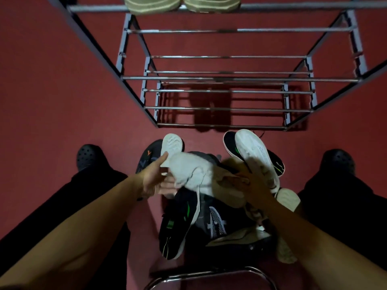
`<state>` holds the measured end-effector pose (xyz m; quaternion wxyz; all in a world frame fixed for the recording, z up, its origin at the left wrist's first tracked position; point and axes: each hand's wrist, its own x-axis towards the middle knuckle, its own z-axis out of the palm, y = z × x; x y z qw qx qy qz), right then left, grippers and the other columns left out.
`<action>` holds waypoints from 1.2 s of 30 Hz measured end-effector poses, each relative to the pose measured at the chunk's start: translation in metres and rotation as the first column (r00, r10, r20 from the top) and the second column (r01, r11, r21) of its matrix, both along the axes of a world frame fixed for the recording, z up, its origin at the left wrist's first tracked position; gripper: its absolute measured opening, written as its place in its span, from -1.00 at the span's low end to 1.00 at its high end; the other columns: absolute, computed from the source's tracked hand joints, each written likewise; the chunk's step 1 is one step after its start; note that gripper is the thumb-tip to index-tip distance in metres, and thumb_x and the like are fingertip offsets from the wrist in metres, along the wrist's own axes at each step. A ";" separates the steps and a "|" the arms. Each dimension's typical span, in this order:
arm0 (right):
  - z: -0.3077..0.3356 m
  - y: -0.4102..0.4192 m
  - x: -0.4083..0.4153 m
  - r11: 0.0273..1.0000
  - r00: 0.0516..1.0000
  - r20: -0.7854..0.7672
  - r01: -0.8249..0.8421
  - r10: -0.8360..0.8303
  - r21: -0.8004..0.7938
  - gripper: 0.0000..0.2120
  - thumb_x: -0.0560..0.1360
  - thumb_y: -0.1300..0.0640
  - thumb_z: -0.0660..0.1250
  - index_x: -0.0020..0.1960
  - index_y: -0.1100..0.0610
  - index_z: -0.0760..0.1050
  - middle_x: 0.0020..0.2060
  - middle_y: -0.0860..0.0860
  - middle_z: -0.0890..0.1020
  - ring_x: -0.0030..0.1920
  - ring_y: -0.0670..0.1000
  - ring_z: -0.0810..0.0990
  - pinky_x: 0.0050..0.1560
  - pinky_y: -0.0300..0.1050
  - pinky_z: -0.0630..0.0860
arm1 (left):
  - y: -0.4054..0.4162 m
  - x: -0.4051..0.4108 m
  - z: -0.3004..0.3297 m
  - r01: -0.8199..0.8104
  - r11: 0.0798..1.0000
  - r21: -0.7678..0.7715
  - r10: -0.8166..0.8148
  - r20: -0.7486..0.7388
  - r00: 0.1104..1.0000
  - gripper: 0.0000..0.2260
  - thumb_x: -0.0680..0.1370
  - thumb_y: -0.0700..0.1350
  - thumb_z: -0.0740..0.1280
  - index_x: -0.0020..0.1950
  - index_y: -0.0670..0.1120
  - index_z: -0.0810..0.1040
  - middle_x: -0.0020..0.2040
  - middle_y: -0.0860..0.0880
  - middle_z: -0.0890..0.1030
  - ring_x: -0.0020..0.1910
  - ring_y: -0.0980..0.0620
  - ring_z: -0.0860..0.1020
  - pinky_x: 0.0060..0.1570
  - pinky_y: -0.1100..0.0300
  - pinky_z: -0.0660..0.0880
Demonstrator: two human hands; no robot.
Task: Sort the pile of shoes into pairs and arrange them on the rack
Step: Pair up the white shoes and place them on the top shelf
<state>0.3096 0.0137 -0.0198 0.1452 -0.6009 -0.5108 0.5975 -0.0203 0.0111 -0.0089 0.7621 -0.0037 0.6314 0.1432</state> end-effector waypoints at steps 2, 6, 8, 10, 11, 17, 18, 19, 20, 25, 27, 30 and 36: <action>-0.004 -0.006 -0.003 0.989 0.988 0.032 0.149 -0.148 -0.016 -0.66 0.54 -0.02 0.39 0.28 0.03 0.54 0.07 0.13 0.68 0.01 -0.06 0.66 -0.04 -0.24 0.59 | -0.005 0.000 -0.006 -0.075 0.989 0.129 0.103 -0.225 0.969 -0.53 0.62 0.28 0.19 -0.06 -0.11 0.57 -0.13 -0.11 0.58 -0.20 -0.07 0.58 -0.26 0.13 0.53; -0.010 -0.013 -0.026 0.927 0.923 0.234 0.345 -0.306 -0.145 -0.33 0.31 -0.54 0.25 0.35 -0.30 0.38 0.27 -0.05 0.54 0.24 0.17 0.54 0.22 0.27 0.51 | -0.019 -0.004 -0.021 0.140 0.960 0.241 -0.009 -0.473 0.881 -0.79 0.67 -0.10 0.26 -0.10 -0.16 0.56 -0.29 -0.10 0.51 -0.51 0.10 0.46 -0.56 0.33 0.35; -0.020 -0.016 -0.043 0.866 0.896 0.248 0.428 -0.368 -0.260 -0.32 0.37 -0.47 0.28 0.33 -0.09 0.46 0.21 0.08 0.56 0.16 0.25 0.55 0.14 0.29 0.56 | -0.025 -0.005 -0.033 0.328 0.916 0.231 -0.161 -0.537 0.828 -0.85 0.66 -0.18 0.26 0.07 -0.24 0.58 -0.13 -0.17 0.55 -0.31 0.07 0.53 -0.36 0.27 0.48; -0.027 -0.019 -0.057 0.890 0.928 0.294 0.323 -0.230 -0.323 -0.40 0.50 -0.30 0.27 0.26 0.18 0.52 0.16 0.20 0.59 0.13 0.27 0.57 0.15 0.10 0.55 | -0.027 -0.004 -0.043 0.415 0.888 0.197 -0.228 -0.594 0.771 -0.78 0.65 -0.23 0.27 0.20 -0.36 0.53 -0.04 -0.19 0.51 -0.10 -0.06 0.46 -0.07 0.04 0.50; -0.030 -0.022 -0.062 0.911 0.937 0.313 0.256 -0.153 -0.322 -0.48 0.55 -0.19 0.26 0.22 0.24 0.53 0.14 0.23 0.61 0.13 0.26 0.58 0.11 -0.01 0.52 | -0.028 -0.002 -0.048 0.420 0.888 0.186 -0.231 -0.610 0.758 -0.80 0.64 -0.26 0.28 0.17 -0.38 0.53 -0.05 -0.19 0.51 -0.08 -0.09 0.44 -0.06 0.04 0.45; -0.038 -0.031 -0.066 0.979 0.918 0.380 0.167 -0.111 -0.118 -0.59 0.55 -0.10 0.31 0.12 0.26 0.55 0.03 0.19 0.64 0.03 0.19 0.62 0.00 -0.03 0.52 | -0.033 0.007 -0.076 0.156 0.974 0.162 -0.042 -0.548 0.835 -0.70 0.60 -0.11 0.39 0.12 -0.37 0.57 0.02 -0.23 0.64 -0.01 -0.16 0.63 -0.04 0.10 0.60; -0.039 -0.031 -0.065 0.982 0.918 0.375 0.172 -0.129 -0.083 -0.61 0.54 -0.12 0.32 0.11 0.21 0.55 0.01 0.17 0.64 0.02 0.17 0.62 -0.01 -0.04 0.51 | -0.032 0.011 -0.076 0.073 0.984 0.165 0.026 -0.527 0.849 -0.60 0.60 0.03 0.39 0.19 -0.31 0.57 0.08 -0.21 0.65 0.05 -0.17 0.64 0.10 0.02 0.61; -0.040 -0.031 -0.064 0.983 0.921 0.363 0.174 -0.142 -0.056 -0.63 0.54 -0.13 0.32 0.11 0.18 0.55 0.02 0.15 0.63 0.02 0.15 0.61 0.02 -0.02 0.53 | -0.031 0.015 -0.076 -0.004 0.985 0.170 0.089 -0.498 0.862 -0.54 0.60 0.16 0.34 0.23 -0.23 0.57 0.10 -0.17 0.65 0.09 -0.16 0.63 0.21 -0.05 0.57; -0.040 -0.031 -0.064 0.984 0.923 0.354 0.175 -0.151 -0.037 -0.62 0.54 -0.14 0.31 0.12 0.16 0.55 0.04 0.14 0.62 0.04 0.14 0.61 0.07 0.03 0.55 | -0.029 0.019 -0.076 -0.063 0.980 0.187 0.145 -0.460 0.876 -0.53 0.61 0.24 0.27 0.22 -0.14 0.58 0.08 -0.13 0.66 0.08 -0.14 0.63 0.23 -0.06 0.54; -0.038 -0.035 -0.066 0.979 0.898 0.389 0.190 -0.206 0.079 -0.56 0.57 -0.18 0.25 0.25 0.12 0.52 0.27 0.11 0.49 0.25 0.11 0.49 0.25 0.14 0.48 | -0.024 0.054 -0.073 0.204 0.941 0.270 -0.032 -0.528 0.849 -0.69 0.59 0.04 0.40 0.27 -0.07 0.54 -0.13 0.02 0.63 -0.20 0.28 0.62 -0.17 0.42 0.53; -0.035 -0.038 -0.066 0.978 0.893 0.400 0.179 -0.206 0.103 -0.56 0.58 -0.17 0.24 0.30 0.12 0.49 0.32 0.11 0.44 0.31 0.12 0.44 0.30 0.15 0.43 | -0.023 0.055 -0.069 0.359 0.901 0.243 -0.132 -0.635 0.761 -0.62 0.56 0.00 0.45 0.36 -0.03 0.52 0.24 -0.10 0.42 0.07 0.10 0.55 -0.05 0.42 0.53; -0.035 -0.039 -0.063 0.979 0.898 0.390 0.173 -0.202 0.110 -0.56 0.58 -0.15 0.24 0.32 0.10 0.47 0.35 0.10 0.41 0.33 0.12 0.41 0.32 0.17 0.42 | -0.022 0.048 -0.069 0.261 0.928 0.266 -0.073 -0.559 0.826 -0.72 0.55 -0.11 0.47 0.24 -0.07 0.54 0.21 -0.13 0.35 -0.12 0.00 0.53 -0.21 0.28 0.57; -0.035 -0.037 -0.056 0.984 0.925 0.342 0.139 -0.168 0.107 -0.56 0.58 -0.15 0.25 0.35 0.08 0.45 0.33 0.09 0.43 0.33 0.09 0.42 0.29 0.01 0.41 | -0.035 0.036 -0.083 0.261 0.918 0.298 -0.075 -0.516 0.854 -0.68 0.53 -0.24 0.46 0.20 -0.11 0.43 -0.11 -0.16 0.52 -0.12 -0.10 0.54 0.06 -0.06 0.57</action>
